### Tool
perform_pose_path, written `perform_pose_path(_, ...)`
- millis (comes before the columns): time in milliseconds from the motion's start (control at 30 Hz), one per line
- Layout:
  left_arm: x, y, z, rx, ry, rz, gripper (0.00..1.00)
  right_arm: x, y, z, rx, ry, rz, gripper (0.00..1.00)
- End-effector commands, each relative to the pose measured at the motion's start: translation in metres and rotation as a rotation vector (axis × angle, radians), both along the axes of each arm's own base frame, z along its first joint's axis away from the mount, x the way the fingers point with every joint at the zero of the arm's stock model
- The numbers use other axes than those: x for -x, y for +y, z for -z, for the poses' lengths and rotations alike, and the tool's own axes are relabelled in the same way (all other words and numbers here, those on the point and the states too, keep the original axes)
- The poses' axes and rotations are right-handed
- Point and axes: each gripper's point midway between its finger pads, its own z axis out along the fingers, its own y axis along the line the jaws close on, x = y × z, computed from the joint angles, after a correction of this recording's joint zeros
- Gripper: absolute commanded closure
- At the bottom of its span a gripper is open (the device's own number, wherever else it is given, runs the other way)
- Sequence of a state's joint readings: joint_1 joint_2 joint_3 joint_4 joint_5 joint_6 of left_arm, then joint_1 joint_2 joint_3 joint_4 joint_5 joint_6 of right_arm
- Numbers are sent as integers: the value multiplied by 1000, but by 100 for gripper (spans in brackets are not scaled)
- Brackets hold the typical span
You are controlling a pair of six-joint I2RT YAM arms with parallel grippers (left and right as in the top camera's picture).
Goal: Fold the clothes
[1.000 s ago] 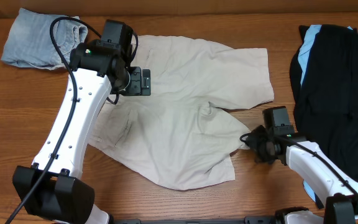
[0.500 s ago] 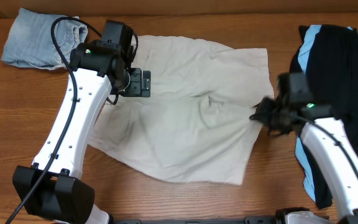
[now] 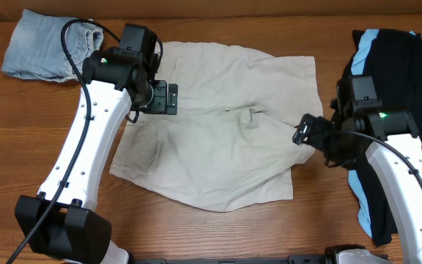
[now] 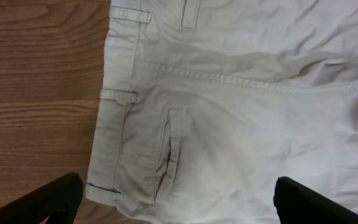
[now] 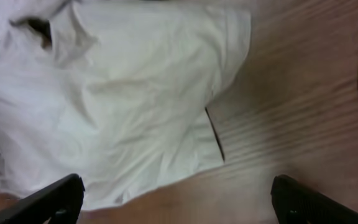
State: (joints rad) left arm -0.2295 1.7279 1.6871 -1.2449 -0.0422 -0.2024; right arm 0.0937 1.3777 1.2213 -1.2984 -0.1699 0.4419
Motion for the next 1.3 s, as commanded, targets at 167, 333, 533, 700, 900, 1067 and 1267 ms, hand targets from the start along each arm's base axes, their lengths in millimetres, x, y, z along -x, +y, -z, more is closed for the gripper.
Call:
perform_pose_path(167, -1, 3, -2, -20, -18, 17, 0, 52, 27, 81, -55, 195, 87, 26)
perform_pose_path(333, -1, 4, -3, -24, -22, 20, 0, 64, 20, 126, -31, 206, 193, 33)
perform_pose_path(533, -5, 3, -4, -32, -39, 58, 0, 81, 22, 163, -69, 206, 233, 46)
perform_pose_path(700, -5, 3, -4, -32, -39, 58, 0, 80, 23, 162, -77, 200, 230, 88)
perform_pose_path(900, -6, 8, -4, -61, -43, 49, 0, 95, 1, 136, -11, 249, 345, 96)
perform_pose_path(1067, -3, 13, -2, -85, -31, 42, 0, 110, -1, 92, -42, 177, 347, 96)
perform_pose_path(1267, 4, 33, 3, -94, 18, -4, 0, 136, 0, 71, -78, 151, 347, 89)
